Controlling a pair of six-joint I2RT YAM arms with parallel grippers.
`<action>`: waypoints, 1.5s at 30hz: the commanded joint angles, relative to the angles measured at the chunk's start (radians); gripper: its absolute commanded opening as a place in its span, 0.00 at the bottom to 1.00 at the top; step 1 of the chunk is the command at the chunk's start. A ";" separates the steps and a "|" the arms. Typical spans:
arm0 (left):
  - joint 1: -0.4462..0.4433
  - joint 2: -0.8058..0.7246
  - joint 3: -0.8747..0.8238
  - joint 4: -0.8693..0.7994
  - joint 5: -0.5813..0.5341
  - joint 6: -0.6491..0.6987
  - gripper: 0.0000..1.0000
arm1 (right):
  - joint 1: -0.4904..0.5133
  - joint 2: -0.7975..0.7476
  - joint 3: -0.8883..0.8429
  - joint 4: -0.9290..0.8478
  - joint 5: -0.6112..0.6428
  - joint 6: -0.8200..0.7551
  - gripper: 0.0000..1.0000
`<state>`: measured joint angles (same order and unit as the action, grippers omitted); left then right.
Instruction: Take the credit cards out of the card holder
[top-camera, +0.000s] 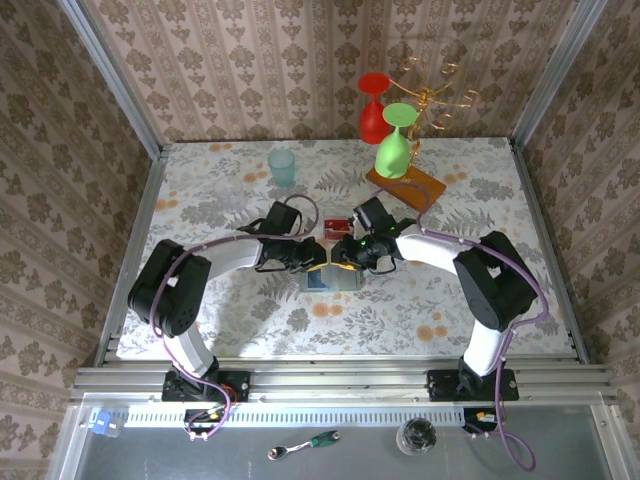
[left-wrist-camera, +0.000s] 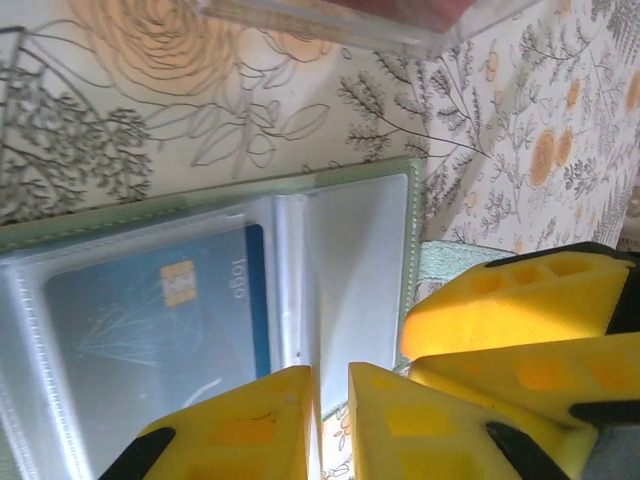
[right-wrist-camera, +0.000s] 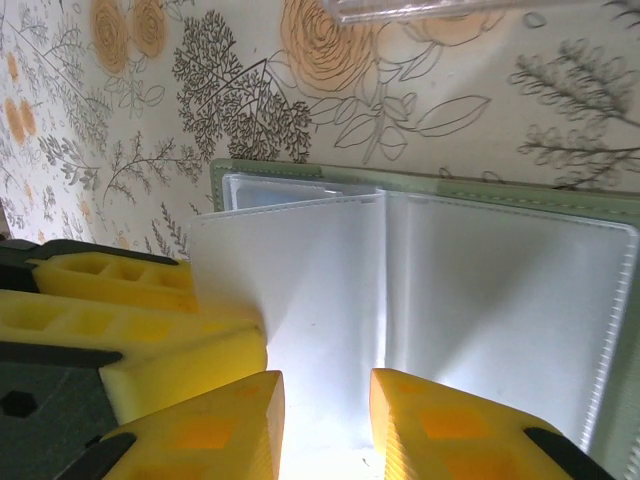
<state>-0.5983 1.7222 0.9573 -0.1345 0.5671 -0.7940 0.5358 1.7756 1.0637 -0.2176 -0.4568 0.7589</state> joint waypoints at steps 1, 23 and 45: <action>-0.024 0.026 0.045 -0.028 -0.019 -0.022 0.18 | -0.022 -0.048 -0.037 -0.041 0.007 -0.025 0.31; -0.151 0.193 0.224 -0.061 -0.067 -0.075 0.21 | -0.123 -0.165 -0.174 -0.029 -0.052 -0.089 0.31; -0.085 0.099 0.174 -0.088 -0.067 -0.027 0.21 | -0.094 -0.118 -0.091 -0.025 -0.073 -0.040 0.31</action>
<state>-0.7059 1.8759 1.1610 -0.2157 0.4973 -0.8494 0.4225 1.6363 0.9367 -0.2348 -0.5095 0.6964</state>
